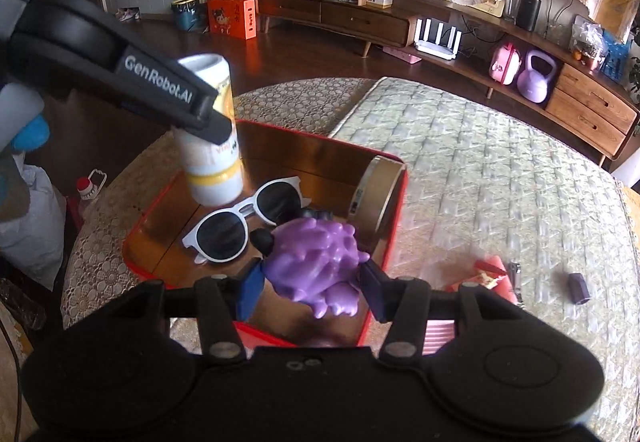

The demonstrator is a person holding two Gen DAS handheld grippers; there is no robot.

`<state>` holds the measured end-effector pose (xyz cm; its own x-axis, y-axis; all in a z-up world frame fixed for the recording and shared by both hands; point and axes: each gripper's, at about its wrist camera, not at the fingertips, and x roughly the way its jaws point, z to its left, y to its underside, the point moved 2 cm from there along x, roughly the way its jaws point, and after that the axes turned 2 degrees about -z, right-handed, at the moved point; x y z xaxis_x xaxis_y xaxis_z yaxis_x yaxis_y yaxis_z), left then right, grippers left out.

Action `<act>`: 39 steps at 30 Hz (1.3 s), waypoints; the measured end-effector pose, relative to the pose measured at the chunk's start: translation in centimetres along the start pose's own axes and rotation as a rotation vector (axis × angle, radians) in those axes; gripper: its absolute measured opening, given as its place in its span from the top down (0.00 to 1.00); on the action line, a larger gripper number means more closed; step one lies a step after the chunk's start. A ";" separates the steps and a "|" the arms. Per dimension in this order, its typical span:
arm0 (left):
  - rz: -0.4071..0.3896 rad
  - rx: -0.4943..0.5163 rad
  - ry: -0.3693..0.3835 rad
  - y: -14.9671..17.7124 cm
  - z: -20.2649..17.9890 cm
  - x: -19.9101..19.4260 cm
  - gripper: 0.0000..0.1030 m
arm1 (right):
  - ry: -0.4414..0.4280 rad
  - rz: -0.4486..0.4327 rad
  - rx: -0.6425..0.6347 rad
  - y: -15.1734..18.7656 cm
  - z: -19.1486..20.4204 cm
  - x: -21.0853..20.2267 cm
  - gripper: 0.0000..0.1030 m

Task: Organize rigid objects
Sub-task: 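Lower bottle and purple toy into the red tin with both tools and release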

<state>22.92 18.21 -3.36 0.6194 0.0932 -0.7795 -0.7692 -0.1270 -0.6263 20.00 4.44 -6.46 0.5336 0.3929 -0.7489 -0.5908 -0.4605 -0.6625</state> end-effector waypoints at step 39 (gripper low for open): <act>0.037 0.040 0.008 -0.7 -1.9 6.4 0.50 | -0.061 0.003 0.031 0.8 1.3 2.4 0.27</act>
<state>27.71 17.07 -7.91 0.5917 0.0814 -0.8020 -0.7970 -0.0904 -0.5972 20.04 6.09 -8.78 0.4945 0.4396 -0.7498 -0.6112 -0.4375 -0.6596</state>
